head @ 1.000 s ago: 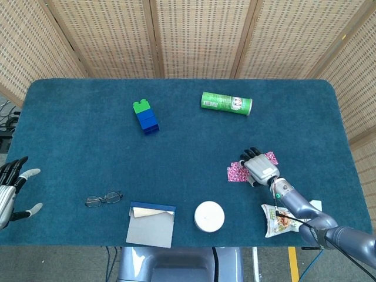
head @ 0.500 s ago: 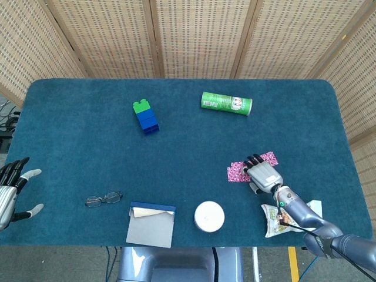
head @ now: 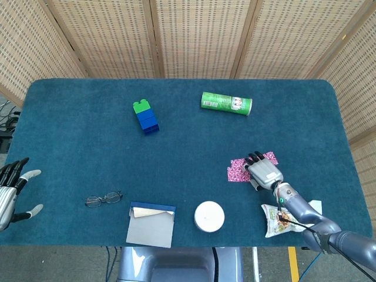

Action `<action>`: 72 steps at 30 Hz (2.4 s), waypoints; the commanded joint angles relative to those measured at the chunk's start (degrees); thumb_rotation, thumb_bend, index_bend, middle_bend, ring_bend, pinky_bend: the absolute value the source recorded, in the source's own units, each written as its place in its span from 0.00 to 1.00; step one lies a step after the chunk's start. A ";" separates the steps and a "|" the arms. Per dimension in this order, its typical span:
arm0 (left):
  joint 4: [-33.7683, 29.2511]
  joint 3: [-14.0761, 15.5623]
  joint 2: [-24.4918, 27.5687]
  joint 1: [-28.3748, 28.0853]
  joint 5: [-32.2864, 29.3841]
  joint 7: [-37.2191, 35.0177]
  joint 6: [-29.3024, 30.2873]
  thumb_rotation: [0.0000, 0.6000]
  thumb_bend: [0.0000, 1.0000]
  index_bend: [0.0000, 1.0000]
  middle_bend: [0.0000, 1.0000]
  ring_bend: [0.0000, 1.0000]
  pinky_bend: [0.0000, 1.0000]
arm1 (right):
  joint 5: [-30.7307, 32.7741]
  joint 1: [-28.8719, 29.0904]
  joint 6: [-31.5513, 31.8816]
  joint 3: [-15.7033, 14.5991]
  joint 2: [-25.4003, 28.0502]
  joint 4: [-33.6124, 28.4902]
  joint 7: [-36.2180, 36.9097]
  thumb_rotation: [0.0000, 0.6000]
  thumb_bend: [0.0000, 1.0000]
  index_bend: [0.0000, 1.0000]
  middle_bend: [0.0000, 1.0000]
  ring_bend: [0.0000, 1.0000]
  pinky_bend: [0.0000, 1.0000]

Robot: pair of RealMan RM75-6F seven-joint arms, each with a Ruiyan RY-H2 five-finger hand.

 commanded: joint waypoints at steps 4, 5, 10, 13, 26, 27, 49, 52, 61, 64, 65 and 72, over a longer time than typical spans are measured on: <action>0.39 -0.01 0.02 0.25 -0.19 -0.38 0.26 1.00 0.18 0.22 0.03 0.00 0.04 | 0.98 0.81 -1.13 0.80 -1.39 2.46 0.35 1.00 0.57 0.28 0.17 0.00 0.00; 0.47 0.00 0.00 0.28 -0.22 -0.45 0.24 1.00 0.18 0.22 0.03 0.00 0.04 | 1.05 1.04 -1.29 0.99 -1.63 2.83 0.33 1.00 0.57 0.28 0.17 0.00 0.00; 0.85 -0.03 -0.05 0.47 -0.37 -0.86 0.43 1.00 0.18 0.22 0.03 0.00 0.04 | 1.81 2.38 -2.46 1.89 -2.81 4.55 -0.27 1.00 0.57 0.28 0.17 0.00 0.00; 1.02 -0.04 -0.02 0.61 -0.47 -1.02 0.56 1.00 0.18 0.22 0.03 0.00 0.04 | 2.24 2.81 -2.76 2.25 -3.21 5.05 -0.51 1.00 0.57 0.28 0.17 0.00 0.00; 1.62 -0.11 -0.07 0.70 -0.59 -1.57 0.49 1.00 0.18 0.22 0.03 0.00 0.04 | 3.25 3.51 -2.09 2.93 -2.55 3.67 -2.40 1.00 0.57 0.28 0.17 0.00 0.00; 1.64 -0.11 -0.09 0.67 -0.56 -1.58 0.44 1.00 0.18 0.22 0.03 0.00 0.04 | 3.24 3.48 -1.84 2.95 -2.24 3.19 -2.58 1.00 0.57 0.28 0.17 0.00 0.00; 1.32 0.30 0.11 0.88 0.60 -1.60 0.84 1.00 0.18 0.22 0.03 0.00 0.04 | 4.01 -1.66 8.11 5.17 1.17 -2.09 2.42 1.00 0.19 0.33 0.17 0.00 0.00; 1.23 0.36 0.08 0.84 0.84 -1.53 0.83 1.00 0.18 0.22 0.03 0.00 0.04 | 4.38 -2.01 8.45 5.41 1.02 -1.89 3.05 1.00 0.20 0.33 0.17 0.00 0.00; 1.28 0.47 0.16 0.86 0.93 -1.46 0.73 1.00 0.18 0.22 0.03 0.00 0.04 | 4.55 -2.42 8.45 5.16 0.04 -2.69 2.94 1.00 0.26 0.34 0.17 0.00 0.00; 1.41 0.53 0.12 0.82 0.93 -1.55 0.56 1.00 0.18 0.22 0.03 0.00 0.04 | 4.71 -2.29 7.94 4.97 -0.40 -3.28 2.39 1.00 0.26 0.34 0.17 0.00 0.00; 1.46 0.55 0.11 0.82 0.94 -1.60 0.54 1.00 0.18 0.22 0.03 0.00 0.04 | 4.82 -2.24 7.78 4.92 -0.53 -3.47 2.14 1.00 0.26 0.34 0.17 0.00 0.00; 2.02 0.59 0.04 0.86 0.94 -2.11 0.48 1.00 0.18 0.22 0.03 0.00 0.04 | 5.98 -1.81 7.19 4.92 -2.05 -4.23 -0.10 1.00 0.26 0.34 0.17 0.00 0.00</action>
